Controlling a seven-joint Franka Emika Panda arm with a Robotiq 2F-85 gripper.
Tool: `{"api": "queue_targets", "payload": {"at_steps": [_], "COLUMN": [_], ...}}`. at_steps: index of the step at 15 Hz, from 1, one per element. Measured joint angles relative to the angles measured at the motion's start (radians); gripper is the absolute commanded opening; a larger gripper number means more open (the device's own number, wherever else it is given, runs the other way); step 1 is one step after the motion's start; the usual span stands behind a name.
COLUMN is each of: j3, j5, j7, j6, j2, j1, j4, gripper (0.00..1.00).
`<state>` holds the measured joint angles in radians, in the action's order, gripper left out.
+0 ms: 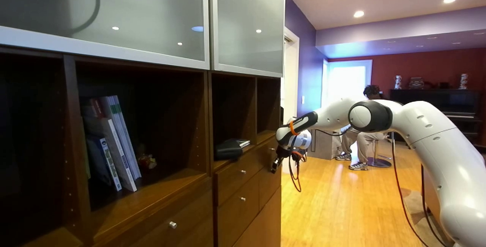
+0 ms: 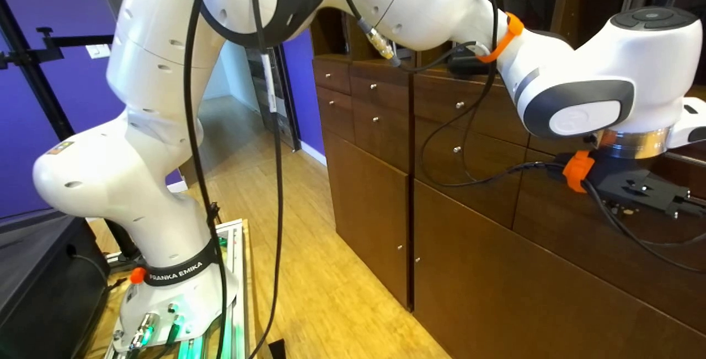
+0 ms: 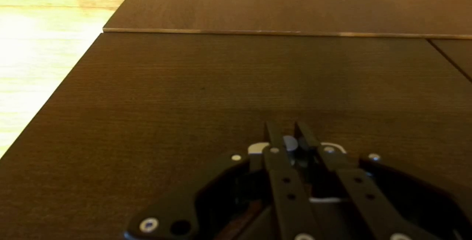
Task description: Open the second drawer on the right
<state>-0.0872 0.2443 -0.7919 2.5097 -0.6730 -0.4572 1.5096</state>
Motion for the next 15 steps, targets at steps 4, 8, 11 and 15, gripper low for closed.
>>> {"api": "queue_targets", "payload": {"at_steps": [4, 8, 11, 15], "j3": [0.017, 0.042, 0.064, 0.099], "j5": [-0.001, -0.001, 0.000, 0.001], "j7": [-0.002, -0.007, -0.007, -0.008], "j6": [-0.053, -0.120, -0.155, -0.199], "j2": [0.018, 0.055, 0.091, 0.142], "j1": [-0.001, -0.005, -0.006, -0.007], "j4": [0.008, 0.040, 0.083, 0.149], "gripper": [0.04, 0.04, 0.04, 0.04]}}
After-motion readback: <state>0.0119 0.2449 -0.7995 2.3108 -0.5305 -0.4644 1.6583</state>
